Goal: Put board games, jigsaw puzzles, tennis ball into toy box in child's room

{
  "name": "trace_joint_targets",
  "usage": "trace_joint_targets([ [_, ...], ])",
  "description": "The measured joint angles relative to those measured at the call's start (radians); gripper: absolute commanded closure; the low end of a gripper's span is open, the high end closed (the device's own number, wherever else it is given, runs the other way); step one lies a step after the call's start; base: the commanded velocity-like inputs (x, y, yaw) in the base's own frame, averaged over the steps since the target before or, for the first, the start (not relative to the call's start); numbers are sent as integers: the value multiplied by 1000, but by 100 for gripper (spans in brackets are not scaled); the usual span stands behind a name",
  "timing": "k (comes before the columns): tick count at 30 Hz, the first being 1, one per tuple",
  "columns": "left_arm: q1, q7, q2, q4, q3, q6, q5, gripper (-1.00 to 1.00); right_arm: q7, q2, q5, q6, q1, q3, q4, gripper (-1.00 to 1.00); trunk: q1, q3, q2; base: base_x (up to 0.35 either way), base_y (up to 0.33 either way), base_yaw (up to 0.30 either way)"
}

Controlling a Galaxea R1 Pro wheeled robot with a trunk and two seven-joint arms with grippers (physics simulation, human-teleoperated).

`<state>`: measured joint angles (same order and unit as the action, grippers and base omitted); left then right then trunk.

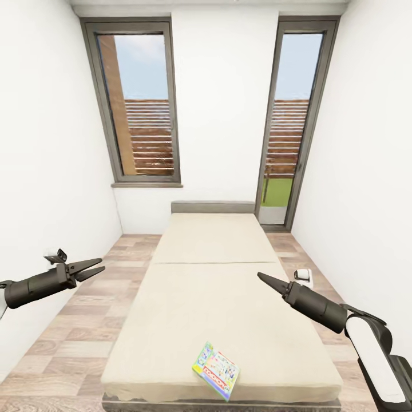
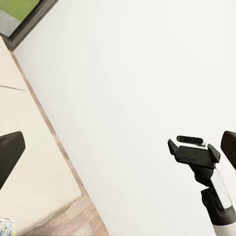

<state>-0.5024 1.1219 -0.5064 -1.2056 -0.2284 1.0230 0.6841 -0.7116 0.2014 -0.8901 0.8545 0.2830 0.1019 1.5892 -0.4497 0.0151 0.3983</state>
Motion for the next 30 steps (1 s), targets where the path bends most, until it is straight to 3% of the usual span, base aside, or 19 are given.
trace_joint_targets([
  [16, 0, 1, -1, -10, 2, 1, 0, -100, 1, 1, -1, 1, 0, 2, -11, -100, 0, 0, 0, -24, 2, 0],
  [30, -1, -1, -3, -18, 2, 15, 0, -100, 3, 0, -1, -1, 1, 10, -79, -100, -46, 37, 84, 0, 0, 0],
])
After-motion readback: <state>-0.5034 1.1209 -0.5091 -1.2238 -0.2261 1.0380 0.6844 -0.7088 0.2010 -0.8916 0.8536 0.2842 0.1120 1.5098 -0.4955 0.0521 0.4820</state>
